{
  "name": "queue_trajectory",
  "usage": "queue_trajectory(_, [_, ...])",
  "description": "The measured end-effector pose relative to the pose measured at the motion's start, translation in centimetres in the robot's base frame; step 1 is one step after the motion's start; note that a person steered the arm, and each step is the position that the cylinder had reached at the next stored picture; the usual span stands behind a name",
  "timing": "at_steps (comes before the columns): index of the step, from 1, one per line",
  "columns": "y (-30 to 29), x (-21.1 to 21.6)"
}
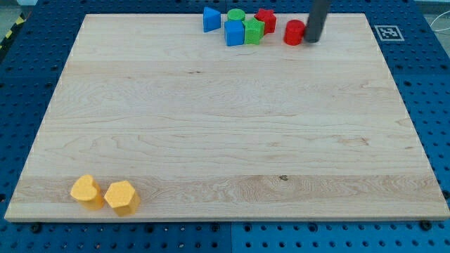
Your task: Move your arm towards yellow heart
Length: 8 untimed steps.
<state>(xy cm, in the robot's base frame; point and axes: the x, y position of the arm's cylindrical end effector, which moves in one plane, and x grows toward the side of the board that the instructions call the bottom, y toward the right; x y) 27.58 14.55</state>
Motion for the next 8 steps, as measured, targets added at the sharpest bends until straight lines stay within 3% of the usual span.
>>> queue_trajectory(2, [-1.7, -2.0])
queue_trajectory(4, [-1.8, 9.8])
queue_trajectory(5, [-6.5, 13.4])
queue_trajectory(8, [-20.1, 12.8])
